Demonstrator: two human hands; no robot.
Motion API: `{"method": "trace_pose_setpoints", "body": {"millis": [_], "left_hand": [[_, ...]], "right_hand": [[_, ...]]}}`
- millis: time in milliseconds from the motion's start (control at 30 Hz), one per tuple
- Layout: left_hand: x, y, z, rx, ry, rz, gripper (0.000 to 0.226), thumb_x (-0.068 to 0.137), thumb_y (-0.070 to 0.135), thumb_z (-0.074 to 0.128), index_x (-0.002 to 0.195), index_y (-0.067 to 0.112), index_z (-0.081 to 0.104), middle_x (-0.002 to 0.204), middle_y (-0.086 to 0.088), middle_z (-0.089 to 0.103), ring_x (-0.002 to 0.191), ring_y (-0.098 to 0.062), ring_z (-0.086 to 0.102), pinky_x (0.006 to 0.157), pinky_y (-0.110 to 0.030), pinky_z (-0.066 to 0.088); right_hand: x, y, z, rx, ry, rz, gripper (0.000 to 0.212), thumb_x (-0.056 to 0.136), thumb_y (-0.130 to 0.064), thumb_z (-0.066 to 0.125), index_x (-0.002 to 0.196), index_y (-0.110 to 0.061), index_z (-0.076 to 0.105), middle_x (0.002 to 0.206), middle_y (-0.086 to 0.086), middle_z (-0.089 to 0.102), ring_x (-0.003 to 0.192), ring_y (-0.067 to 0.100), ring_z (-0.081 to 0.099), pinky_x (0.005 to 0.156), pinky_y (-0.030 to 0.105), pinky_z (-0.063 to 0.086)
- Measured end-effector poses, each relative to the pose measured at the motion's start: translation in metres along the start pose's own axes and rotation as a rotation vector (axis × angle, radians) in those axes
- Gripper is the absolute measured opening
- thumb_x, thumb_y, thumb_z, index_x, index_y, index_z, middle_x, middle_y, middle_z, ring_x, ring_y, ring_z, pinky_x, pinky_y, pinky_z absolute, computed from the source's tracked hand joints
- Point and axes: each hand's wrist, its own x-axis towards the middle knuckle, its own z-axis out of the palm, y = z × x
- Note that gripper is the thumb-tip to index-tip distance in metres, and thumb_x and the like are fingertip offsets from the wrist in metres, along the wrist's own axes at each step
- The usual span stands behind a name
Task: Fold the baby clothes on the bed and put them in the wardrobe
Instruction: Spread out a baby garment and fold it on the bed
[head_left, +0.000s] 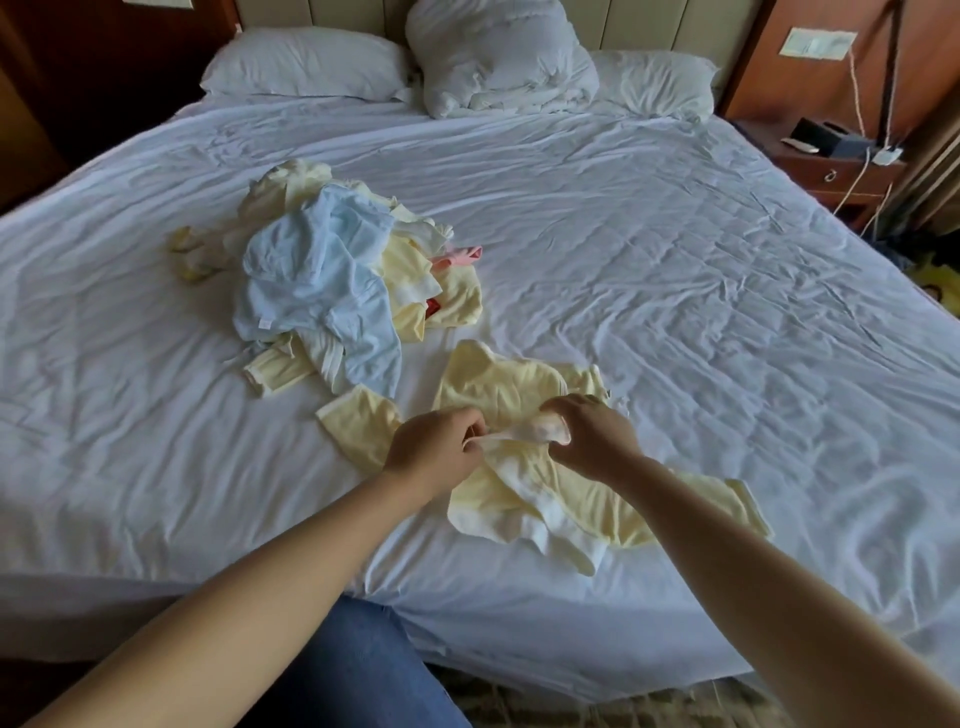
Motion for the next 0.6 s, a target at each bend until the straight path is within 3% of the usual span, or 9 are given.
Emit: {"method": "trace_pose_setpoints", "body": {"millis": [100, 167, 267, 367, 433, 500, 567, 600], "left_hand": [[-0.001, 0.006, -0.013, -0.002, -0.066, 0.018, 0.014, 0.084, 0.026, 0.059, 0.098, 0.026, 0.062, 0.093, 0.011, 0.066, 0.084, -0.014, 0.061, 0.063, -0.024, 0.036], [-0.003, 0.007, -0.014, 0.018, -0.173, 0.055, 0.01, 0.083, 0.027, 0.059, 0.092, 0.028, 0.058, 0.09, 0.011, 0.064, 0.082, -0.013, 0.059, 0.059, -0.024, 0.035], [-0.008, 0.007, -0.008, 0.081, -0.271, 0.123, 0.008, 0.082, 0.024, 0.058, 0.089, 0.027, 0.056, 0.088, 0.013, 0.055, 0.079, -0.009, 0.052, 0.058, -0.022, 0.033], [-0.009, 0.009, -0.001, 0.128, -0.334, 0.127, 0.015, 0.084, 0.023, 0.057, 0.099, 0.024, 0.061, 0.089, 0.012, 0.05, 0.082, -0.01, 0.05, 0.065, -0.024, 0.035], [-0.007, 0.01, 0.006, 0.143, -0.413, 0.126, 0.011, 0.085, 0.025, 0.057, 0.095, 0.026, 0.061, 0.09, 0.012, 0.054, 0.087, -0.013, 0.055, 0.066, -0.025, 0.039], [-0.002, 0.011, 0.012, 0.159, -0.527, 0.096, 0.005, 0.084, 0.032, 0.059, 0.088, 0.03, 0.06, 0.089, 0.015, 0.059, 0.091, -0.012, 0.059, 0.069, -0.025, 0.043], [0.005, 0.012, 0.015, 0.158, -0.614, 0.044, 0.017, 0.083, 0.047, 0.057, 0.083, 0.03, 0.059, 0.09, 0.014, 0.064, 0.089, -0.013, 0.062, 0.074, -0.028, 0.048], [0.01, 0.012, 0.015, 0.146, -0.615, 0.023, 0.026, 0.082, 0.053, 0.055, 0.082, 0.028, 0.06, 0.089, 0.011, 0.066, 0.087, -0.015, 0.062, 0.075, -0.03, 0.049]], "right_hand": [[0.0, 0.0, -0.005, -0.097, -0.078, 0.0, 0.054, 0.08, -0.032, 0.065, 0.132, -0.032, 0.05, 0.135, -0.008, 0.054, 0.124, 0.016, 0.051, 0.085, 0.034, 0.051], [-0.002, 0.0, -0.004, -0.145, -0.083, -0.03, 0.038, 0.084, -0.023, 0.058, 0.121, -0.03, 0.057, 0.126, -0.008, 0.059, 0.117, 0.017, 0.056, 0.082, 0.034, 0.052], [-0.003, -0.001, -0.002, -0.191, 0.079, -0.091, 0.026, 0.085, -0.01, 0.052, 0.1, -0.025, 0.068, 0.106, -0.006, 0.067, 0.104, 0.019, 0.061, 0.073, 0.031, 0.051], [-0.002, 0.004, -0.006, -0.189, 0.23, -0.19, 0.016, 0.077, -0.007, 0.061, 0.078, -0.021, 0.07, 0.085, -0.004, 0.068, 0.088, 0.023, 0.064, 0.068, 0.033, 0.05], [-0.004, 0.006, -0.007, -0.201, 0.171, -0.241, 0.016, 0.078, -0.01, 0.061, 0.076, -0.023, 0.071, 0.083, -0.005, 0.066, 0.088, 0.021, 0.062, 0.076, 0.035, 0.049], [-0.005, 0.011, -0.003, -0.188, -0.012, -0.235, 0.021, 0.083, -0.016, 0.055, 0.085, -0.027, 0.072, 0.094, -0.009, 0.067, 0.1, 0.014, 0.058, 0.091, 0.037, 0.044], [-0.005, 0.015, 0.0, -0.099, -0.117, -0.153, 0.025, 0.083, -0.019, 0.05, 0.088, -0.028, 0.073, 0.099, -0.011, 0.067, 0.105, 0.012, 0.056, 0.099, 0.036, 0.039], [-0.003, 0.016, 0.0, -0.057, -0.089, -0.122, 0.027, 0.083, -0.02, 0.047, 0.086, -0.027, 0.073, 0.097, -0.01, 0.069, 0.103, 0.013, 0.057, 0.099, 0.036, 0.038]]}}
